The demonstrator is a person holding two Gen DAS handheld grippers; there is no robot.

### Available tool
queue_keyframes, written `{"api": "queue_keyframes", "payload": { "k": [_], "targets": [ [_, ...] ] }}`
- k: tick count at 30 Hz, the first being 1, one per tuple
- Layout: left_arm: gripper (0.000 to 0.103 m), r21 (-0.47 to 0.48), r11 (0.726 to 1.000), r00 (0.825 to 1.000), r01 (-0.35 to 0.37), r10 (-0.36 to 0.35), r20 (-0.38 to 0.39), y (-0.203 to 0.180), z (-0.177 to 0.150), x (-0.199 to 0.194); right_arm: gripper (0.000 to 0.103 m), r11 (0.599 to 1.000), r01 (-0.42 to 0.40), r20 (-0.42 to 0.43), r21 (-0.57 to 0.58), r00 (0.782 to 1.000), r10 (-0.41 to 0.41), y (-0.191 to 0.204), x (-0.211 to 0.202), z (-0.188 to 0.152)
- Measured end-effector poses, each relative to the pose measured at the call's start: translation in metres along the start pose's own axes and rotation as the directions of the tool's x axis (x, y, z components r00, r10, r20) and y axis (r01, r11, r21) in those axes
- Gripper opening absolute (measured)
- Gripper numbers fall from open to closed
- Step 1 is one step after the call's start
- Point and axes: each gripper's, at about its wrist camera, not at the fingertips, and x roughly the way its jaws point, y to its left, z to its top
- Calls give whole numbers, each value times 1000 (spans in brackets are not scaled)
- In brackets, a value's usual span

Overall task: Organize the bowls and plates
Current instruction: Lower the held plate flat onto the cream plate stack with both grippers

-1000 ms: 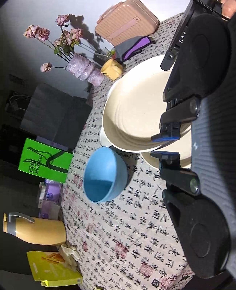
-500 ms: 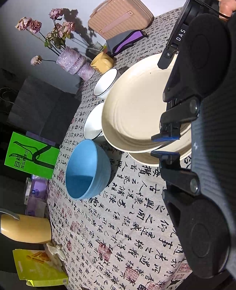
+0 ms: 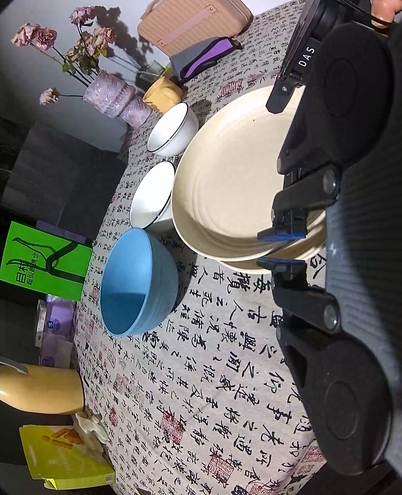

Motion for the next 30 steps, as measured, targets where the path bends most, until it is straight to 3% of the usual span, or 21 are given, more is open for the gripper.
{"api": "queue_keyframes", "payload": {
  "k": [7, 14, 22, 30],
  "targets": [
    [11, 17, 1000, 999, -24, 24, -21, -3, -5, 10, 14, 998, 42, 1, -53, 999, -42, 6, 5, -2],
    [11, 55, 997, 999, -54, 54, 9, -9, -9, 11, 16, 983, 111, 27, -144, 994, -108, 19, 7, -8],
    [12, 134, 983, 991, -128, 122, 58, -21, -17, 14, 19, 947, 188, 67, -261, 982, -177, 37, 11, -17],
    [12, 169, 974, 987, -148, 136, 81, -26, -24, 19, 20, 917, 238, 92, -320, 971, -220, 43, 15, -23]
  ]
}}
